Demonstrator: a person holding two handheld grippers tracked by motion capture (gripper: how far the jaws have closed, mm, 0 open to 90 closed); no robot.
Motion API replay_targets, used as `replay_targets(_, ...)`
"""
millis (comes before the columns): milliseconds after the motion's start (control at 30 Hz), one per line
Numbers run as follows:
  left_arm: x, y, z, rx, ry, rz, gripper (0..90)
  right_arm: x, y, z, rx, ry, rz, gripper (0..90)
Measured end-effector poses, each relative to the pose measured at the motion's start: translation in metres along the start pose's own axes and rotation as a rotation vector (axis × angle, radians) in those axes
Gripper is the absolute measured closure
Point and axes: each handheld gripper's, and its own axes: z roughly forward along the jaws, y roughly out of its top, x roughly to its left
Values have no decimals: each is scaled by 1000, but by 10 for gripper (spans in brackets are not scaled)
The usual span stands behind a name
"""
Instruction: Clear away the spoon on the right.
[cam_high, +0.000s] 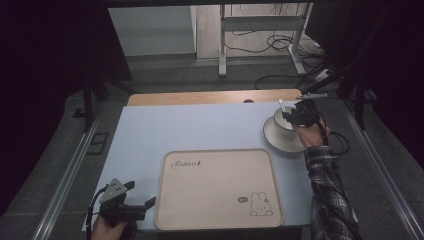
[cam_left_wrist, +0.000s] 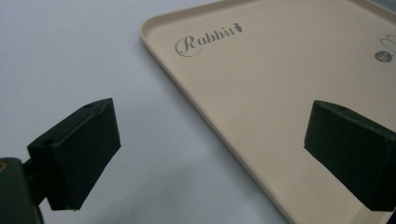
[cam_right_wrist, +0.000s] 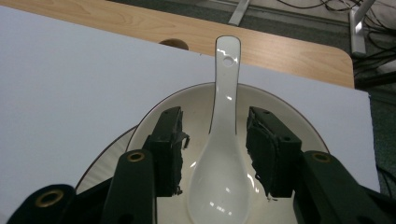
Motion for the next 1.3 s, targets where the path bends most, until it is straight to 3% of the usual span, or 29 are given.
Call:
replay_targets(200, 0, 0, 0, -1, -1, -1, 33, -4, 3, 12, 4, 2, -16, 563)
replay_targets(400, 0, 0, 0, -2, -2, -2, 33, -7, 5, 28, 44, -6, -22, 583)
replay_targets(600, 0, 0, 0, -2, -2, -2, 33, -6, 5, 40, 80, -9, -44, 662)
replay_targets(633, 0, 0, 0, -2, -1, -2, 32, -6, 5, 42, 86, -10, -44, 724)
replay_targets(767, 0, 0, 0, -2, -2, -3, 33, -6, 5, 42, 89, -4, -21, 737)
replay_targets(967, 0, 0, 0, -1, 0, 0, 32, -3, 10, 33, 92, 1, -27, 740)
replay_targets(1300, 0, 0, 0, 1, 2, 2, 32, -1, 18, 13, 57, 18, -20, 741)
